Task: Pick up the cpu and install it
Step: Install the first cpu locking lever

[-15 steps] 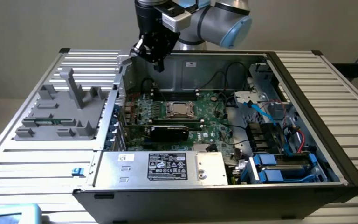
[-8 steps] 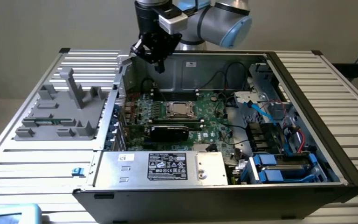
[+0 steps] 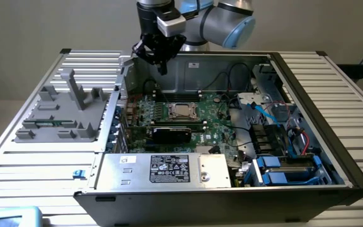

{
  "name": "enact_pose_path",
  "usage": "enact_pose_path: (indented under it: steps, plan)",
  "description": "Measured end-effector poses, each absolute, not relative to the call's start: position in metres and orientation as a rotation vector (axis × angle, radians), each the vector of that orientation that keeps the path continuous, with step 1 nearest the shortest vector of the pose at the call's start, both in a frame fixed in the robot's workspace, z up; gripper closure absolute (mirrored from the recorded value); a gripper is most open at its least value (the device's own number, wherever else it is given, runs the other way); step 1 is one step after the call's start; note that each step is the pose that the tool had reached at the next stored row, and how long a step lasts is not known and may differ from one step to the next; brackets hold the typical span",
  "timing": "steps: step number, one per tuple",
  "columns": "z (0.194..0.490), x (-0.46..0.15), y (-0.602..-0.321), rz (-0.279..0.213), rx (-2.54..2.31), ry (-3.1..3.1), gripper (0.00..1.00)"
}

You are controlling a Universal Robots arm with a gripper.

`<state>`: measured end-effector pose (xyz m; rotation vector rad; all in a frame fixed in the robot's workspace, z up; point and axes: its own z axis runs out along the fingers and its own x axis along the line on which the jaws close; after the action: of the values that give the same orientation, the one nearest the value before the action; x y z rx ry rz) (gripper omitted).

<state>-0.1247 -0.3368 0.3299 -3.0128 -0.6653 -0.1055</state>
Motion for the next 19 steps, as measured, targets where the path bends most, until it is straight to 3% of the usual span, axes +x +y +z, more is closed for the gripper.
enact_pose_path:
  steps: [11, 16, 19]
  plan:
    - [0.3298, -0.1249, -0.3368, -0.102, -3.034, -0.557, 0.89]
    - [0.3295, -0.1261, -0.3368, -0.025, -3.007, -0.542, 0.89]
    - [0.3278, -0.1264, -0.3368, -0.005, -3.003, -0.527, 0.89]
